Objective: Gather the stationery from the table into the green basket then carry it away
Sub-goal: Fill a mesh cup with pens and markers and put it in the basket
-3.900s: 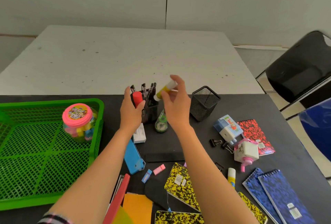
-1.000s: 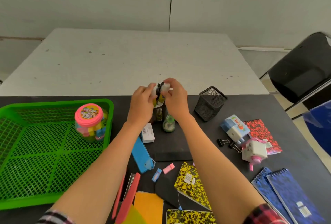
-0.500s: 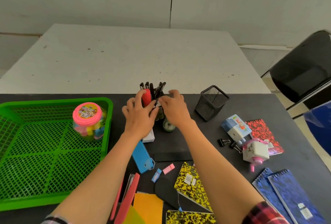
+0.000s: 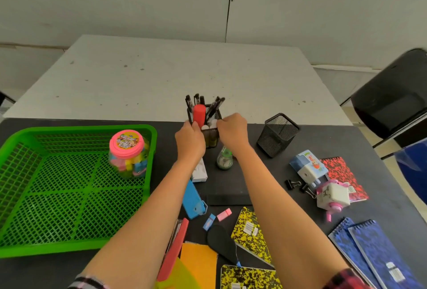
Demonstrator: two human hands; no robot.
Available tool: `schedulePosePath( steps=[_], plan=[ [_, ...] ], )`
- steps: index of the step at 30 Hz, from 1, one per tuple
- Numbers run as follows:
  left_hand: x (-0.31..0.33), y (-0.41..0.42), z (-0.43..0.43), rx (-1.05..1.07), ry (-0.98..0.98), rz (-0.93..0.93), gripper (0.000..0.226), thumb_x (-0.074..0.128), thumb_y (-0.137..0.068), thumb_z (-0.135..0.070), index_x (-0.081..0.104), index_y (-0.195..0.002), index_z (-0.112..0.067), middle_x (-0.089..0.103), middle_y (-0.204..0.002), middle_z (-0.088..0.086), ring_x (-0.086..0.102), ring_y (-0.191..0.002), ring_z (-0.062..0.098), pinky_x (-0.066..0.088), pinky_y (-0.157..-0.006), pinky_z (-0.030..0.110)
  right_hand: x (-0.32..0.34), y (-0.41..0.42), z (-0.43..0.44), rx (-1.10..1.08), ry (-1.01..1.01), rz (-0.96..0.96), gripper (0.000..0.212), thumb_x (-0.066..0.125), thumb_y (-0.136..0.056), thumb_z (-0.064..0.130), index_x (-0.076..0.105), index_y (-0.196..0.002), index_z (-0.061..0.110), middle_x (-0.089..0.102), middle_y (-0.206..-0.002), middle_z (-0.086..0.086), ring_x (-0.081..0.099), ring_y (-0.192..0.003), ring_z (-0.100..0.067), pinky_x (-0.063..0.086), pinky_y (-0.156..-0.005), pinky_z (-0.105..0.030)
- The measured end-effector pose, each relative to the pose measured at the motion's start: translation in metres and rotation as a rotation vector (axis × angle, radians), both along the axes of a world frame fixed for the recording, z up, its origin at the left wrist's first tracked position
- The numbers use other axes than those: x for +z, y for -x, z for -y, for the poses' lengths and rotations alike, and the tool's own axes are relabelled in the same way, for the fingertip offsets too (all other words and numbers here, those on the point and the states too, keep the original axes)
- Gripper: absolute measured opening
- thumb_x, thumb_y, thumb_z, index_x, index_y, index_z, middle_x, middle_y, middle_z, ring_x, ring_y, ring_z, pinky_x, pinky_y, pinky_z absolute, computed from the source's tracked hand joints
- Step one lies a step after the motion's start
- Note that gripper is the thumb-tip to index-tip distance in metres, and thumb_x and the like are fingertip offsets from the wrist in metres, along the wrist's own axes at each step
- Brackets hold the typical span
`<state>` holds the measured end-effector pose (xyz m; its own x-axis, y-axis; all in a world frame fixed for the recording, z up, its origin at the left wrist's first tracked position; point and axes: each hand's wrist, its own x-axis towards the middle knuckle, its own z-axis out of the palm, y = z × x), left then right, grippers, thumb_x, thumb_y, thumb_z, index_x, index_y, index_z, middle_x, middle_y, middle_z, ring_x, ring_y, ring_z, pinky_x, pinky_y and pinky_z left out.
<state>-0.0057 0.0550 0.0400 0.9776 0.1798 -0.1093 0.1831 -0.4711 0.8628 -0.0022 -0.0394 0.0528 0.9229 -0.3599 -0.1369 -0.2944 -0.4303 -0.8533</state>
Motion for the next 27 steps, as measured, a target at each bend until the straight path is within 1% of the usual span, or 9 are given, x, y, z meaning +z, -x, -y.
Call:
schedulePosePath(
  steps=[3, 8, 13, 15, 18, 21, 23, 25, 27],
  plan=[
    [0.033, -0.001, -0.022, 0.05, 0.04, 0.138, 0.034, 0.031, -0.098, -0.012, 0.057, -0.096, 0.01, 0.06, -0.104, 0.03, 0.055, -0.099, 0.04, 0.03, -0.068, 0.035, 0.037, 0.005, -0.02, 0.013, 0.003, 0.113, 0.049, 0.053, -0.084, -0.001, 0.026, -0.046, 0.014, 0.025, -0.045, -0.003, 0.019, -0.042, -0.012, 0.012, -0.032, -0.015],
    [0.081, 0.001, -0.084, 0.142, -0.026, 0.226, 0.032, 0.035, -0.092, -0.007, 0.06, -0.103, 0.011, 0.061, -0.11, 0.031, 0.054, -0.103, 0.04, 0.038, -0.081, 0.042, 0.082, 0.014, -0.082, 0.052, 0.044, 0.206, 0.043, 0.052, -0.08, -0.002, 0.029, -0.046, 0.009, 0.032, -0.046, -0.005, 0.031, -0.042, -0.015, 0.02, -0.03, -0.014],
    [0.094, 0.005, -0.163, 0.215, -0.054, 0.199, 0.034, 0.038, -0.089, -0.005, 0.062, -0.107, 0.011, 0.062, -0.11, 0.032, 0.056, -0.104, 0.042, 0.043, -0.084, 0.044, 0.088, 0.012, -0.162, 0.093, -0.068, 0.19, 0.03, 0.051, -0.075, -0.004, 0.037, -0.049, 0.002, 0.039, -0.048, -0.01, 0.064, -0.062, -0.04, 0.045, -0.046, -0.042],
    [0.09, 0.007, -0.195, 0.251, -0.06, 0.178, 0.034, 0.038, -0.087, -0.004, 0.062, -0.106, 0.011, 0.061, -0.11, 0.032, 0.055, -0.105, 0.043, 0.044, -0.086, 0.046, 0.081, 0.014, -0.194, 0.128, -0.077, 0.158, 0.025, 0.052, -0.076, -0.003, 0.042, -0.053, -0.001, 0.038, -0.048, -0.011, 0.063, -0.061, -0.039, 0.041, -0.045, -0.039],
    [0.073, 0.007, -0.234, 0.294, -0.067, 0.114, 0.031, 0.038, -0.086, -0.002, 0.062, -0.103, 0.01, 0.061, -0.109, 0.032, 0.055, -0.104, 0.043, 0.045, -0.084, 0.045, 0.06, 0.013, -0.232, 0.161, -0.032, 0.076, 0.031, 0.054, -0.08, 0.004, 0.042, -0.052, 0.001, 0.048, -0.054, -0.014, 0.047, -0.055, -0.03, 0.033, -0.047, -0.033],
    [0.044, -0.001, -0.264, 0.295, -0.004, -0.04, 0.033, 0.039, -0.089, -0.003, 0.057, -0.114, 0.009, 0.057, -0.121, 0.031, 0.056, -0.111, 0.043, 0.049, -0.093, 0.047, 0.032, 0.015, -0.262, 0.205, 0.002, 0.025, 0.024, 0.053, -0.085, 0.009, 0.059, -0.069, -0.009, 0.061, -0.076, -0.032, 0.056, -0.071, -0.035, 0.04, -0.063, -0.041],
    [0.024, -0.004, -0.273, 0.29, 0.064, -0.133, 0.033, 0.039, -0.092, -0.005, 0.056, -0.117, 0.008, 0.058, -0.122, 0.029, 0.058, -0.108, 0.042, 0.05, -0.093, 0.051, 0.014, 0.018, -0.273, 0.223, 0.039, -0.014, 0.027, 0.049, -0.091, 0.01, 0.063, -0.083, -0.012, 0.062, -0.089, -0.033, 0.054, -0.078, -0.034, 0.039, -0.067, -0.038],
    [0.007, -0.004, -0.276, 0.326, 0.168, -0.168, 0.028, 0.042, -0.092, -0.003, 0.06, -0.112, 0.006, 0.06, -0.108, 0.023, 0.059, -0.092, 0.035, 0.053, -0.079, 0.056, 0.003, 0.021, -0.279, 0.218, 0.046, -0.066, 0.028, 0.043, -0.095, 0.012, 0.062, -0.1, -0.009, 0.063, -0.105, -0.028, 0.059, -0.089, -0.034, 0.039, -0.063, -0.03],
    [-0.005, -0.004, -0.273, 0.359, 0.262, -0.181, 0.025, 0.043, -0.092, -0.001, 0.063, -0.107, 0.002, 0.056, -0.097, 0.012, 0.055, -0.084, 0.03, 0.052, -0.064, 0.048, -0.002, 0.023, -0.281, 0.212, 0.128, -0.08, 0.028, 0.038, -0.098, 0.013, 0.06, -0.112, 0.0, 0.061, -0.112, -0.019, 0.059, -0.088, -0.023, 0.027, -0.051, -0.021]
  ],
)
